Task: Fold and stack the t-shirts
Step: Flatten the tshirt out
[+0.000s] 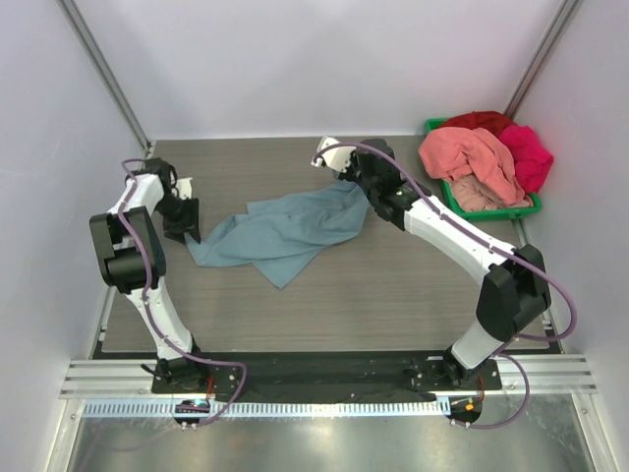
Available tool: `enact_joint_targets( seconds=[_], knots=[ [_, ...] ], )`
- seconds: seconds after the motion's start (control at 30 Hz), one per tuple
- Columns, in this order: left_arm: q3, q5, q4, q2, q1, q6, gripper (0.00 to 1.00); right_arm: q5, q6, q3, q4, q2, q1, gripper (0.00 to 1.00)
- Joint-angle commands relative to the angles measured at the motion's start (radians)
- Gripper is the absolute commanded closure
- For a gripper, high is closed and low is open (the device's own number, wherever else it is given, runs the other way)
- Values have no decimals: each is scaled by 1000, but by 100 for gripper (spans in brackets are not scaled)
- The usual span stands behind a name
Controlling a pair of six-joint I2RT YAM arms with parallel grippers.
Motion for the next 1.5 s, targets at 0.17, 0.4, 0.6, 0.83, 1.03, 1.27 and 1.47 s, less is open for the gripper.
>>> enact_joint_targets(
  seconds=[0.17, 0.4, 0.6, 0.83, 1.03, 1.27, 1.47],
  knots=[
    [109, 24, -12, 73, 9, -21, 72, 17, 15, 5, 33, -12, -8, 99],
    [99, 13, -26, 65, 9, -24, 68, 15, 24, 4, 33, -3, -20, 99],
    [73, -67, -19, 31, 9, -27, 62, 9, 32, 7, 33, 0, -25, 99],
    [69, -47, -13, 64, 9, -31, 66, 5, 35, 8, 33, 8, -24, 99],
    [137, -22, -38, 77, 7, -48, 100, 15, 42, 19, 50, 11, -28, 99],
    [402, 91, -136, 15, 14, -42, 100, 86, 181, 245, 151, 80, -123, 99],
    [643, 125, -122, -117, 15, -28, 100, 78, 302, 592, 156, 163, -231, 99]
  ],
)
